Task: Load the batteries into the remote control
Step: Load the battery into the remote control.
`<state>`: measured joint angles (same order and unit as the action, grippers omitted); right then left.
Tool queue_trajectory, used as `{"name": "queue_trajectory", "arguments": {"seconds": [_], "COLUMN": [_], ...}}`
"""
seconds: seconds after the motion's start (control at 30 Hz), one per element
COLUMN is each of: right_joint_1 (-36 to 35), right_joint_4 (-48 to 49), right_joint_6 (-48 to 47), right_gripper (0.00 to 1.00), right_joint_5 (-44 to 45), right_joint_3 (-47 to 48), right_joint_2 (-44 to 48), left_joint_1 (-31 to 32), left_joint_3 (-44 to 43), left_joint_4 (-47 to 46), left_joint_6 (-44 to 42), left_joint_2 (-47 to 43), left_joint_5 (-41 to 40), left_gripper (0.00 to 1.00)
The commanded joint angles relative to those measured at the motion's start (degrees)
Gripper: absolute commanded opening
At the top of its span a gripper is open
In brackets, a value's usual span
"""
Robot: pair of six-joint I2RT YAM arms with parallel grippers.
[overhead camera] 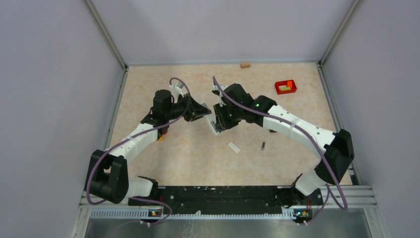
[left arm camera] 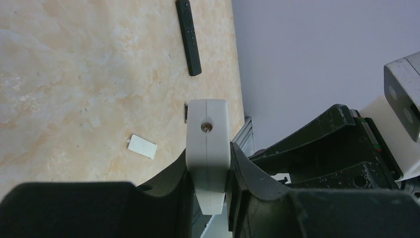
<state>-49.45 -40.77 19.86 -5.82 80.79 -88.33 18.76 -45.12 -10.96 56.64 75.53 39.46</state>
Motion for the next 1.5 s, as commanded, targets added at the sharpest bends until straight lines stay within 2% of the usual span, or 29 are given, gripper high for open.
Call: {"name": "queue_trajectory", "arguments": {"seconds": [0.0,0.23,0.37,0.5,0.8,0.87,1.1,1.3,1.47], "right_joint_1": [-0.38,-0.42,-0.39,-0.41,-0.34,-0.37,-0.31,-0.31,-0.29], "right_joint_4": [0.72,4.20,8.14,15.59,35.25,37.98,38.80,38.55,50.70], "right_joint_6": [1.67,4.59,9.21,14.48,22.41,24.11,29.86,34.54,43.36], "right_gripper": [0.30,0.41,0.54,0.70,0.84,0.85,0.86,0.86,0.86], "right_joint_5": [1.93,2.33,3.38,4.35,4.11,4.05,10.74,12.47,8.07], "right_joint_3": [3.10,0.64,-3.21,-10.06,-23.60,-25.31,-29.32,-31.30,-36.21], "right_joint_2": [1.75,6.23,9.51,15.20,26.04,27.36,32.37,36.97,37.85], "left_joint_1": [-0.48,-1.00,-1.38,-1.79,-1.99,-1.98,-2.06,-2.09,-2.23], "left_joint_3": [-2.89,-3.16,-3.11,-2.51,0.82,0.89,2.00,2.71,3.59], "left_joint_4": [-0.46,0.15,-0.26,-1.83,-12.98,-14.00,-17.88,-17.26,-21.29], "left_joint_6": [0.21,2.16,4.08,7.98,24.14,25.84,31.19,33.60,38.27], "left_joint_2": [-0.09,1.25,1.81,1.73,-0.89,-1.03,-3.12,-5.21,-6.19], "left_joint_5": [1.47,3.14,4.04,4.79,1.59,1.52,-0.73,-3.50,-4.36], "left_gripper": [0.00,0.00,0.00,0.00,0.00,0.00,0.00,0.00,0.00]}}
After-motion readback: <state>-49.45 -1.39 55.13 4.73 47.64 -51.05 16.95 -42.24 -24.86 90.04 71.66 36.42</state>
